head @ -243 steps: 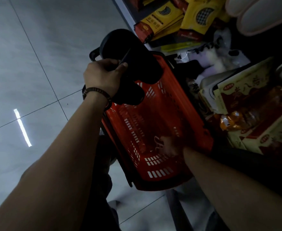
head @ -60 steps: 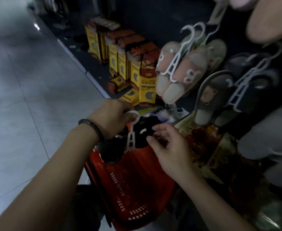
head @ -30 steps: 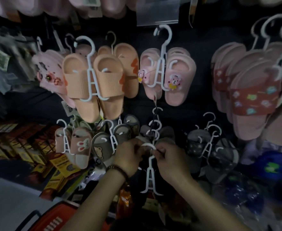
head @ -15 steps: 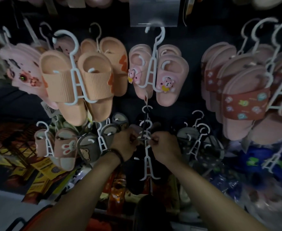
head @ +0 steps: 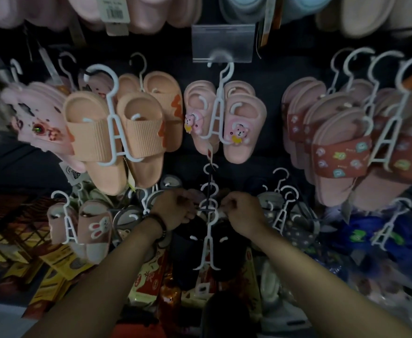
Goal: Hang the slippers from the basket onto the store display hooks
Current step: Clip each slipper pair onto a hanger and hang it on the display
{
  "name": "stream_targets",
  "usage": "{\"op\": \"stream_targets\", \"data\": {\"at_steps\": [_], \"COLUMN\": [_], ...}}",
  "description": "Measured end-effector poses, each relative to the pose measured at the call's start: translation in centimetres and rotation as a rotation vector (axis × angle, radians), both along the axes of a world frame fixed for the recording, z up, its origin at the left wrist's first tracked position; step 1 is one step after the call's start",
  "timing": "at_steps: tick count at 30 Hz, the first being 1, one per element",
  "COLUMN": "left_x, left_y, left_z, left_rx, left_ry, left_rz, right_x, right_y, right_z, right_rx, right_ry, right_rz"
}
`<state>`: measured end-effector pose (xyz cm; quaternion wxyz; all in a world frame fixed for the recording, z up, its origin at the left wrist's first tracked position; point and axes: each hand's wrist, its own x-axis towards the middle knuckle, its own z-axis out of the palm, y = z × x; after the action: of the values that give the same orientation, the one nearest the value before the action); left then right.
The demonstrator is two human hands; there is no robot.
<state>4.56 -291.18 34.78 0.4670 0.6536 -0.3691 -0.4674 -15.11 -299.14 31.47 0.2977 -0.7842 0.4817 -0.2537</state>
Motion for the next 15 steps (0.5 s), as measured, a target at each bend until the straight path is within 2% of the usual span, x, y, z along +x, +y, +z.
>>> {"op": "stream_targets", "data": {"at_steps": [4, 11, 15], "left_x": [1.0, 1.8, 1.7], "left_y": [-2.2, -5.4, -6.5], "left_z": [0.3, -2.3, -3.1], "left_rx": [-0.071, -0.061, -0.09], "left_ry": [0.085, -0.229, -0.286], "left_rz": [-0.026, -0.02, -0.053], "right_x": [0.4, 2.2, 2.9], "right_y": [-2.4, -5.9, -6.7], "right_z": [0.7, -0.7, -1.9], "right_rx": [-0.028, 0.033, 0.019], "right_ry": [-0.049, -0.055, -0.091], "right_rz": [0.024, 0.03, 0.031]}}
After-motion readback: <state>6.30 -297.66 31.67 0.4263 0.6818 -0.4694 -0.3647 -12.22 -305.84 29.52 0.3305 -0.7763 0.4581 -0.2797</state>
